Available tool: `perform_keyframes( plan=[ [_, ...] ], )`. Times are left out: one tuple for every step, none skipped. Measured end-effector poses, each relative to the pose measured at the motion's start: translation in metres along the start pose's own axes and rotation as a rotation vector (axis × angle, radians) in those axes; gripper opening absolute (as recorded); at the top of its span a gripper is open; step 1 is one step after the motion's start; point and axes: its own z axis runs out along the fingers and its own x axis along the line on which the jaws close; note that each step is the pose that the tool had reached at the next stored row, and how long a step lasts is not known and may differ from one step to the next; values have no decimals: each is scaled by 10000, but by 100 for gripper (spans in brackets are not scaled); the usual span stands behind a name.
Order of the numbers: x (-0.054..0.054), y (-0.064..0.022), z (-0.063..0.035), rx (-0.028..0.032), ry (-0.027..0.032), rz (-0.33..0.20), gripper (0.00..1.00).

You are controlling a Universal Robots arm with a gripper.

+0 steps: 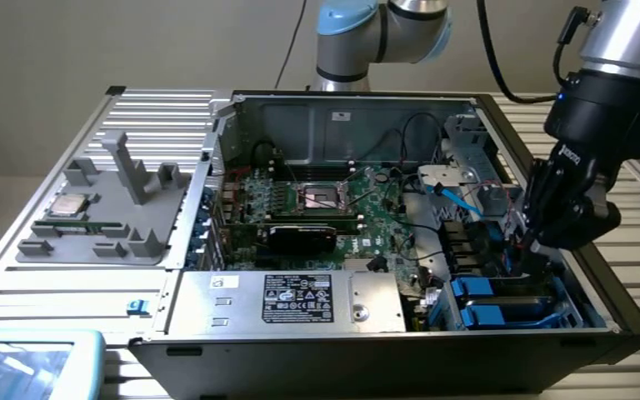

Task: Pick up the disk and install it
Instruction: 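Insert the disk into the insertion slot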

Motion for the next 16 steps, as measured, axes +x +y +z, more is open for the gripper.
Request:
perform_keyframes(
  plan=[
    [1, -1, 0, -53, -176, 29, 15],
    [2, -1, -1, -105, -347, 57, 15],
    [2, -1, -2, -157, -518, 86, 15],
    [3, -1, -1, -214, -700, 116, 15],
    [4, -1, -2, -266, -871, 145, 15],
    [6, -2, -2, -319, -1042, 174, 15],
    [12, -4, -2, -361, -1173, 196, 15],
    [20, -7, -1, -393, -1281, 214, 15],
    [30, -9, 1, -418, -1366, 228, 15],
    [40, -12, 5, -436, -1427, 238, 15],
    [49, -14, 12, -449, -1472, 245, 15],
    [54, -14, 20, -459, -1503, 251, 15],
    [58, -14, 27, -465, -1526, 254, 15],
    [62, -14, 35, -468, -1541, 255, 16],
    [66, -13, 46, -471, -1552, 256, 24],
    [71, -13, 57, -473, -1565, 258, 24]
  ],
)
